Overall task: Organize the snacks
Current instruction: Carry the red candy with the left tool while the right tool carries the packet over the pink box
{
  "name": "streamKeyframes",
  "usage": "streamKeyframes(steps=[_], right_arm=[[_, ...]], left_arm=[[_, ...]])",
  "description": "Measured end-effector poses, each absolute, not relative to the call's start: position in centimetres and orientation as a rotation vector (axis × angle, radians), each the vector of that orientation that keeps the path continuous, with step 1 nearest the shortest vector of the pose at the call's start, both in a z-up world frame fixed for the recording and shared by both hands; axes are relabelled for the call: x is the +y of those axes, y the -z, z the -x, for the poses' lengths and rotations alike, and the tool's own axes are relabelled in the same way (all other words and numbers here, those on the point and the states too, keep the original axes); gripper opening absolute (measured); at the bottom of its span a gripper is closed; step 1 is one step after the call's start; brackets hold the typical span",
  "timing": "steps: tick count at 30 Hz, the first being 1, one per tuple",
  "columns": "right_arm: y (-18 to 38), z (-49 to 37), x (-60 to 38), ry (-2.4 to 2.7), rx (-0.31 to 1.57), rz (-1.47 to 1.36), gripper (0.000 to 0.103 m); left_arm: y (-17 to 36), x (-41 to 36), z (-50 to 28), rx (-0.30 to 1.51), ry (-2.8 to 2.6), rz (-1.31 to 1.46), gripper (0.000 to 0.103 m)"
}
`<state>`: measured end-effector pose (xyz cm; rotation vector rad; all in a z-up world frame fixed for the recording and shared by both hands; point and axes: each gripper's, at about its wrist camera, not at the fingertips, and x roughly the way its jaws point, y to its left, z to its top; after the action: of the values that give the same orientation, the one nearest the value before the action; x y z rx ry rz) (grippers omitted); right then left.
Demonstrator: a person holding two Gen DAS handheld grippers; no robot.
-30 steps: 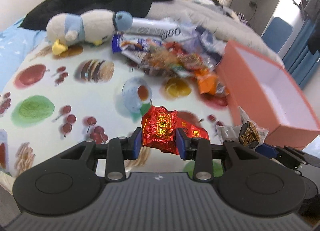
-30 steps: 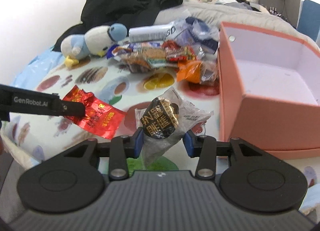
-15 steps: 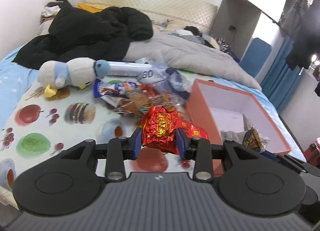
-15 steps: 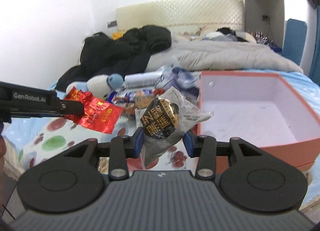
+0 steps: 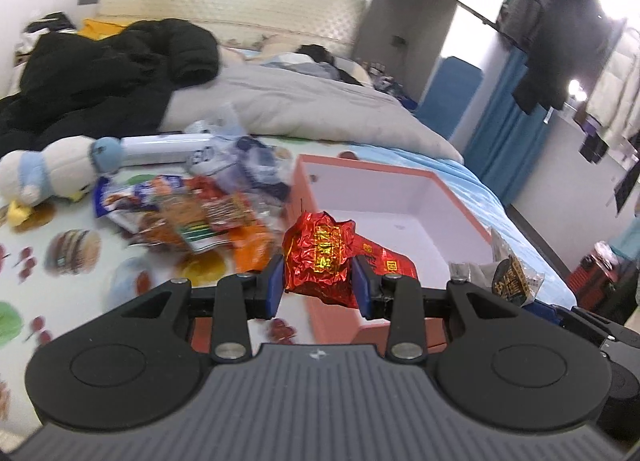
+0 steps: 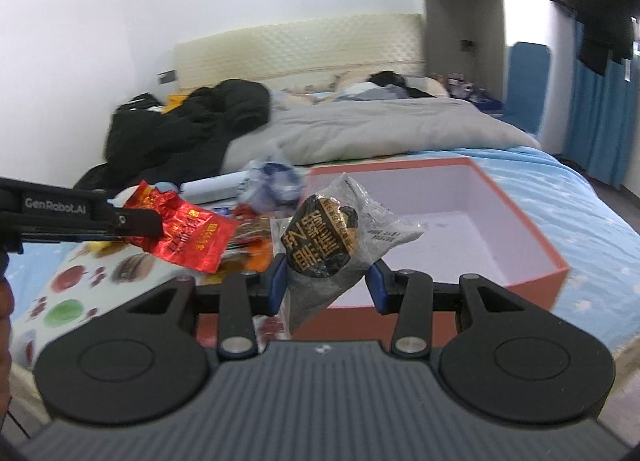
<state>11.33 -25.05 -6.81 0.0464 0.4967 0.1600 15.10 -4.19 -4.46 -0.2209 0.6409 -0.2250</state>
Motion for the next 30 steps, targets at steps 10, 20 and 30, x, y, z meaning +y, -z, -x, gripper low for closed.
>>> streamKeyframes(steps=[10, 20, 30], right_arm=[[8.5, -14.6, -29.3, -0.048, 0.536, -0.083, 0.045], [9.6, -18.7, -31.1, -0.025, 0.577, -0.079, 0.045], [12.1, -22.2, -32.6, -0.018, 0.654, -0.104, 0.045]], left_arm=[[6.3, -8.9, -20.9, 0.687, 0.308, 0.196, 0.041], [7.9, -12.2, -27.0, 0.759, 0.348, 0.169, 0.041], [11.0, -14.8, -31.5, 0.850, 0.367, 0.142, 0.041]])
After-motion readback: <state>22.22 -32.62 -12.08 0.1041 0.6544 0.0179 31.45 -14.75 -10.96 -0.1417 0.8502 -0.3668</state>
